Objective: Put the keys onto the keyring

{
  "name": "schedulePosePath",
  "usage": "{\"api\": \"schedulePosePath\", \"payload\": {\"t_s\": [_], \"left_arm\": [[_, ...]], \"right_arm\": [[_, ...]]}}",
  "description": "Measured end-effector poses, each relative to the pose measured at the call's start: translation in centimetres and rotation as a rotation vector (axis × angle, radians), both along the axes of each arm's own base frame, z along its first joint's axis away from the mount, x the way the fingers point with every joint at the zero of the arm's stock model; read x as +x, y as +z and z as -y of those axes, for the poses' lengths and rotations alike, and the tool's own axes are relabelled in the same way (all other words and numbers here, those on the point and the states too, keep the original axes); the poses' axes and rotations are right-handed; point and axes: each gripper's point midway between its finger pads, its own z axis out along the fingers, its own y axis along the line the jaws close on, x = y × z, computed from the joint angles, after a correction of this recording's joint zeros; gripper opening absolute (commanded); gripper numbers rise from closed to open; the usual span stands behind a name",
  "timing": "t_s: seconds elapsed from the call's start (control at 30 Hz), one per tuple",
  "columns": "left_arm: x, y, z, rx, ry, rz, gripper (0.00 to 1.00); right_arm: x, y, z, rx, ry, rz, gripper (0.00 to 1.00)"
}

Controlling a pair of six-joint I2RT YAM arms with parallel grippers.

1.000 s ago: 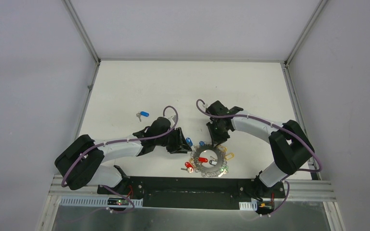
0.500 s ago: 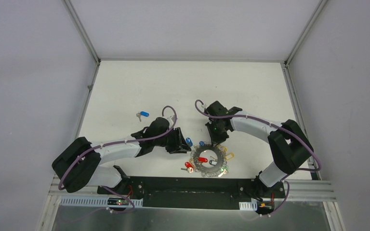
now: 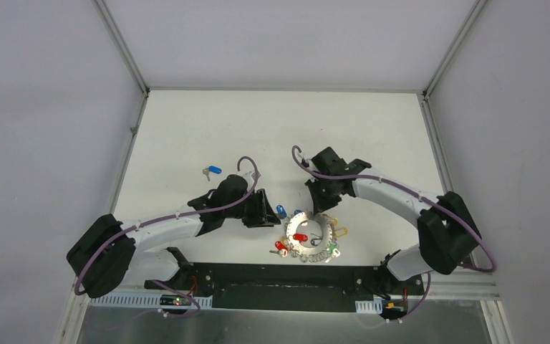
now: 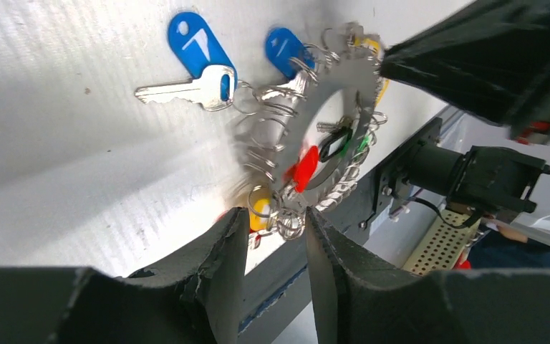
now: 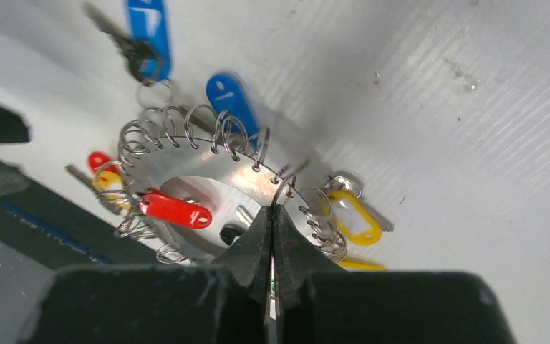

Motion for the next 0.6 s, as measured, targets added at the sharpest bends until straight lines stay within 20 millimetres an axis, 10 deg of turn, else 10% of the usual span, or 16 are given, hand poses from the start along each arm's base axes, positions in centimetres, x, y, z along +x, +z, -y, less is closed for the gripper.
{"api": "schedulePosePath", "payload": {"t_s": [0.33,0.6], "left_arm": [[0.7,3.7,-0.9,0.003,-0.037,0.202,0.36],[1.2,9.9,-1.1,-0.042,-0.124,0.516,0.37]], "right_arm": [[-0.9,8.3,-2.6,0.317,0.208,0.22,0.0],[-3.8,10.5,-3.1,0.506,0.392,0.327,0.0]]}}
